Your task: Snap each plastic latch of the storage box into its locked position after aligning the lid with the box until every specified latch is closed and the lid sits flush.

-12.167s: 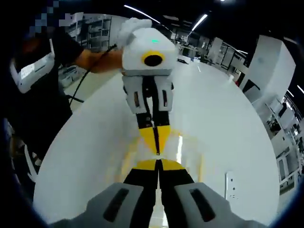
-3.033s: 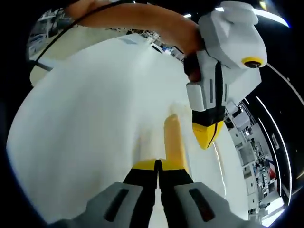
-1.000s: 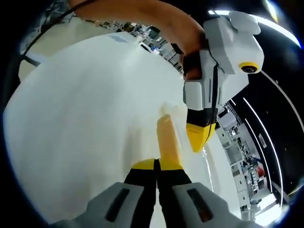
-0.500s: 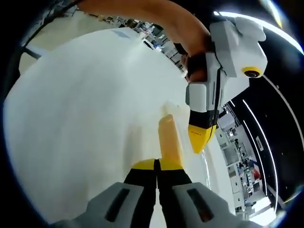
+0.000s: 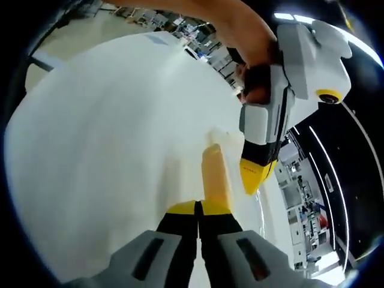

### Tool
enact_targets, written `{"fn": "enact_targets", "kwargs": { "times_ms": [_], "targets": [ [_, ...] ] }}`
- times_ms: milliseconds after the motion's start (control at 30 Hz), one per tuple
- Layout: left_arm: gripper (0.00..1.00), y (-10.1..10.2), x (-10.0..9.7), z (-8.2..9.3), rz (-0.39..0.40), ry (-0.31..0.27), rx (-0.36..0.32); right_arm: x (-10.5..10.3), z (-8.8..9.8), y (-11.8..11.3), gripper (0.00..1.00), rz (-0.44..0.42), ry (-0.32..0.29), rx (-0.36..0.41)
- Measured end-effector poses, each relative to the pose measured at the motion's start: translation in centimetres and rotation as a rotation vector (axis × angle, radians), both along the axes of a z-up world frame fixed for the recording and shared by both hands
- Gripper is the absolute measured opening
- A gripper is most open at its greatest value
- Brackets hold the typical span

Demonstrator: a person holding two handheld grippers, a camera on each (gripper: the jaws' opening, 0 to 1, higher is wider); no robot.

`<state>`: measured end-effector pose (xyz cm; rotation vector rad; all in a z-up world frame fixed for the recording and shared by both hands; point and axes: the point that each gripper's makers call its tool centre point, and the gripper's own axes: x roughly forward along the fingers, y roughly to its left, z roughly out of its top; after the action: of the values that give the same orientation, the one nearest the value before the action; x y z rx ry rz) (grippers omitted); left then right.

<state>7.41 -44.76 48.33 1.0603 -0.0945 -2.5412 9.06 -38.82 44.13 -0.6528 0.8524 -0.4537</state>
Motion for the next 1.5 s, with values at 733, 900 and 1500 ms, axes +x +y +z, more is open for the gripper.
{"fn": "enact_targets", "kwargs": {
  "times_ms": [733, 900, 1500],
  "targets": [
    [0.0, -0.2, 0.1, 0.2, 0.023, 0.003, -0.002, -0.1, 0.1, -0.2, 0.0, 0.002, 0.01, 0.022],
    [0.0, 0.0, 0.2, 0.2, 0.03, 0.018, -0.011, -0.1, 0.0, -0.2, 0.0, -0.003, 0.023, 0.01],
    [0.0, 0.9, -0.7, 0.0, 0.054, 0.127, -0.068, -0.5, -0.4, -1.2, 0.0, -0.026, -0.044, -0.01]
  ]
}}
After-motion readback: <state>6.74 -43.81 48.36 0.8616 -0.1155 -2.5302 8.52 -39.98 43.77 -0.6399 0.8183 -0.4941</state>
